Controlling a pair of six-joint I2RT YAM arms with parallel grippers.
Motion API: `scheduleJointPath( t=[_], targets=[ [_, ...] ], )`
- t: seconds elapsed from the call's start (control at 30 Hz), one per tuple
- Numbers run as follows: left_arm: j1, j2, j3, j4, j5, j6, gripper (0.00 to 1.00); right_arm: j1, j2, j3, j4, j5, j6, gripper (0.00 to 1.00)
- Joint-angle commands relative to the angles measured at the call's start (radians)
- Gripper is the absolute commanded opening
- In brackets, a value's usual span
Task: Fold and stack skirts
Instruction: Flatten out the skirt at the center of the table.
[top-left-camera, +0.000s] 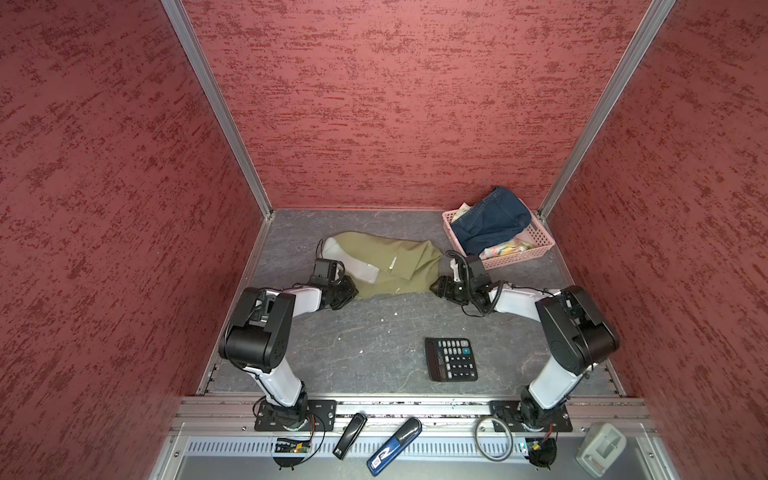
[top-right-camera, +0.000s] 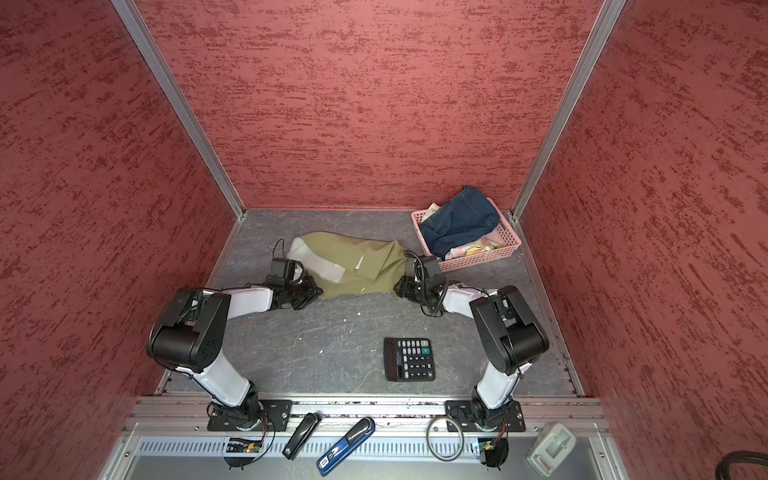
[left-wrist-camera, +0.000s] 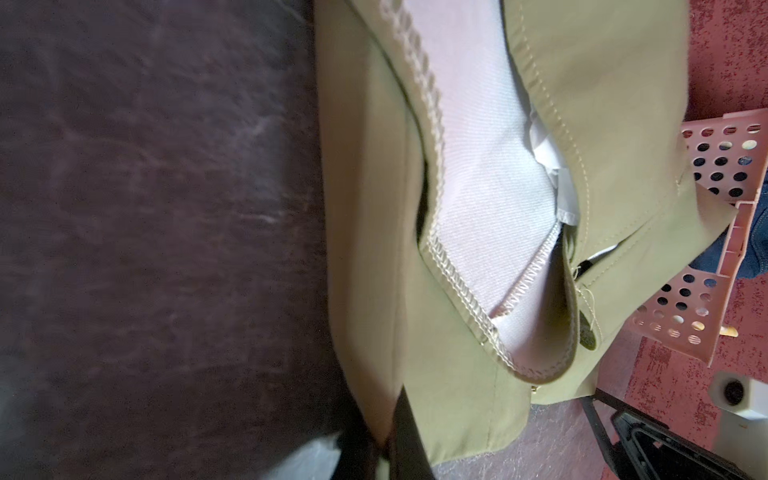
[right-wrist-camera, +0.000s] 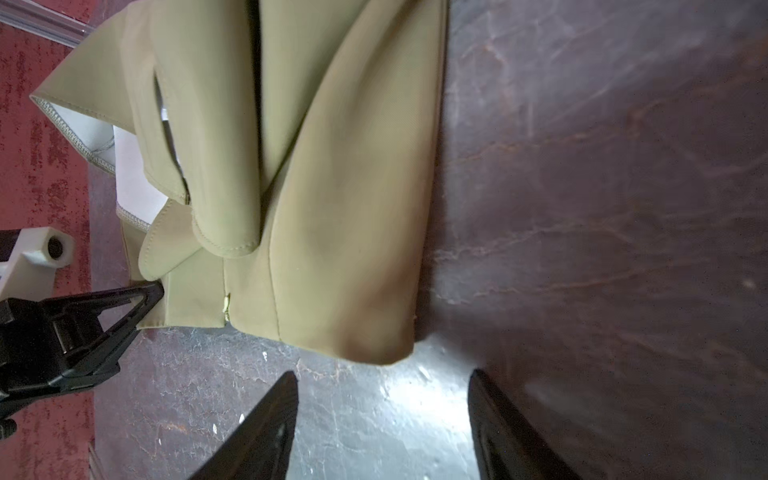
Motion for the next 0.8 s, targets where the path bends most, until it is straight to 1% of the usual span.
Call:
scheduleJointPath(
  t=[0.0, 0.13, 0.17, 0.23, 0.3, 0.33, 0.47, 0.63, 0.77],
  targets=[
    [0.000, -0.017, 0.001, -0.058, -0.019, 0.035, 0.00, 0.003, 0.030, -0.011, 0.117, -0.016, 0.089, 0.65],
    [0.003, -0.023, 0.007, -0.077, -0.025, 0.053, 0.00, 0.001, 0.078, -0.011, 0.172, -0.022, 0.123, 0.57],
    [0.002, -0.024, 0.006, -0.078, -0.026, 0.054, 0.00, 0.002, 0.090, -0.012, 0.187, -0.023, 0.130, 0.52],
    [0.003, -0.026, 0.006, -0.081, -0.029, 0.056, 0.00, 0.001, 0.111, -0.018, 0.224, -0.029, 0.138, 0.37],
    [0.003, -0.031, 0.008, -0.086, -0.029, 0.060, 0.00, 0.002, 0.115, -0.021, 0.257, -0.038, 0.138, 0.14],
    [0.003, -0.042, 0.012, -0.087, -0.030, 0.061, 0.00, 0.001, 0.104, -0.013, 0.252, -0.030, 0.126, 0.00],
    [0.001, -0.145, 0.076, -0.175, -0.056, 0.083, 0.00, 0.001, -0.005, 0.068, 0.112, 0.060, 0.036, 0.00],
    [-0.002, -0.343, 0.261, -0.407, -0.121, 0.152, 0.00, 0.001, -0.165, 0.212, -0.101, 0.111, -0.054, 0.00],
    [-0.003, -0.444, 0.408, -0.546, -0.142, 0.184, 0.00, 0.001, -0.269, 0.346, -0.226, 0.126, -0.105, 0.00]
  ],
)
